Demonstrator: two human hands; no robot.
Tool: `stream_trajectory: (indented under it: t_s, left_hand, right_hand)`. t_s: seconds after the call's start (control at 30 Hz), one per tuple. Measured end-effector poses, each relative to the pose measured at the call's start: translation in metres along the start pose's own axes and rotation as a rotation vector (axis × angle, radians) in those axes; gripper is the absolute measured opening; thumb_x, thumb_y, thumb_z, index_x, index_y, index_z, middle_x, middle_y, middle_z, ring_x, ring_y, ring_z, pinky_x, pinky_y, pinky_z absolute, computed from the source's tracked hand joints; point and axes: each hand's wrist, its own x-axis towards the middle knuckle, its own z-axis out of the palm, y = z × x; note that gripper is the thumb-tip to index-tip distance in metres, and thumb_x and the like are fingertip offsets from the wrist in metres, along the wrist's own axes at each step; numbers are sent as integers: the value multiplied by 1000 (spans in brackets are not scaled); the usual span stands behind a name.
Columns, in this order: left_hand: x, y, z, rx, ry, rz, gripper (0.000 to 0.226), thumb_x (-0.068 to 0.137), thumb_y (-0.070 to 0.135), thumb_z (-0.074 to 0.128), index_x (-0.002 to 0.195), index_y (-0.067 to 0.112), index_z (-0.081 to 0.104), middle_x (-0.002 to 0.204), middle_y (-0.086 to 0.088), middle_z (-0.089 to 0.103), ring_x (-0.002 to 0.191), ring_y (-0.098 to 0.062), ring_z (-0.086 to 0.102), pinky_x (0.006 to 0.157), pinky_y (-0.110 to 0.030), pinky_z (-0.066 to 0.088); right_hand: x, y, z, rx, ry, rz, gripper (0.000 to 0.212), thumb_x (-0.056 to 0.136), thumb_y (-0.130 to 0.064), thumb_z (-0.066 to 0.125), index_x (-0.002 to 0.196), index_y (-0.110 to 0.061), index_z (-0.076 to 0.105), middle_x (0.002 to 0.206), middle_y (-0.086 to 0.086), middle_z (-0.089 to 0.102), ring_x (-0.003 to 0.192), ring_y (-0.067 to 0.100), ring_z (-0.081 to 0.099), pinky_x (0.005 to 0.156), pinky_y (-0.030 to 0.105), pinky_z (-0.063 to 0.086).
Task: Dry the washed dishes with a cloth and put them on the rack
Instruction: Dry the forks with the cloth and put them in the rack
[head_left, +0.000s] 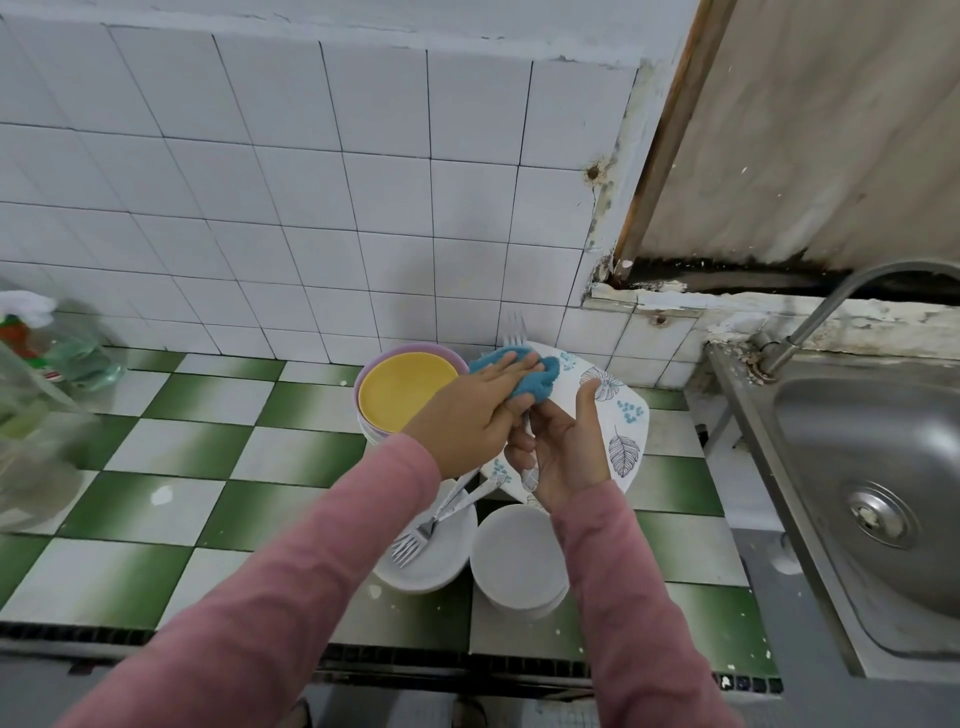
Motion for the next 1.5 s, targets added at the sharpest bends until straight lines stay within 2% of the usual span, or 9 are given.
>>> stream_trajectory:
  t_s: [0.1, 0.2, 0.43, 0.7, 0.87, 1.0, 1.3, 1.4, 1.5]
  left_hand:
    - [0, 5, 1, -14, -16, -18, 46, 105, 19, 41, 151, 16, 34, 155, 6, 35, 147, -10, 23, 118, -33, 28]
    - [2, 5, 4, -11, -25, -15, 47, 105, 19, 41, 151, 16, 34, 157, 6, 33, 148, -9, 21, 119, -34, 27]
    - [5, 0, 9, 104, -62, 16, 49, 106, 22, 37, 154, 18, 25, 161, 8, 20, 150, -7, 10, 120, -29, 21]
    - [0, -11, 13, 115, -50, 57, 51, 104, 27, 34, 153, 16, 27, 161, 6, 21, 150, -10, 13, 121, -31, 22]
    - [-3, -14, 12, 96, -62, 60, 49, 105, 23, 38, 153, 15, 27, 159, 9, 20, 147, -4, 12, 118, -30, 26]
    - [-5, -12, 14, 86, -57, 49, 48, 105, 23, 38, 152, 15, 30, 159, 8, 24, 147, -5, 14, 117, -30, 26]
    - [-12, -12, 21, 64, -126, -66, 47, 106, 31, 34, 151, 19, 34, 157, -6, 34, 142, -23, 35, 112, -35, 32]
    - [-17, -14, 24, -174, -67, -158, 39, 105, 35, 35, 131, 13, 53, 120, -13, 64, 105, -30, 60, 88, -40, 50]
    - [-19, -15, 22, -378, 45, -314, 28, 105, 32, 36, 114, 16, 57, 97, -12, 65, 87, -30, 62, 77, -40, 54]
  right_hand:
    - [0, 5, 1, 151, 34, 22, 82, 93, -74, 25, 99, -6, 69, 78, 8, 55, 53, 19, 46, 46, 23, 36]
    - [1, 3, 3, 251, 63, 48, 79, 96, -69, 30, 98, -6, 77, 113, 14, 64, 95, 29, 66, 74, 34, 56]
    - [12, -14, 5, 103, 117, 34, 67, 103, -53, 27, 135, -2, 54, 119, 20, 64, 83, 28, 66, 47, 25, 52]
    - [28, -33, -1, 22, 187, 43, 62, 103, -45, 35, 123, 8, 59, 130, 28, 58, 124, 38, 55, 114, 46, 37]
    - [32, -50, 2, -74, 190, 9, 52, 101, -46, 43, 111, 2, 63, 107, 19, 61, 99, 33, 61, 98, 45, 49]
    - [37, -56, 6, -153, 200, 25, 50, 99, -41, 51, 127, -1, 60, 114, 17, 58, 101, 32, 62, 91, 42, 54]
    - [44, -65, 7, -360, 97, -177, 5, 93, -3, 62, 91, -6, 66, 76, 5, 59, 71, 14, 53, 64, 22, 54]
    - [41, -69, 4, -378, 112, -218, 8, 95, -6, 61, 91, -9, 67, 76, 2, 59, 68, 12, 53, 63, 23, 51]
    - [37, -70, -3, -291, 94, -227, 10, 98, -11, 57, 92, -12, 66, 71, -1, 55, 67, 12, 51, 63, 26, 48]
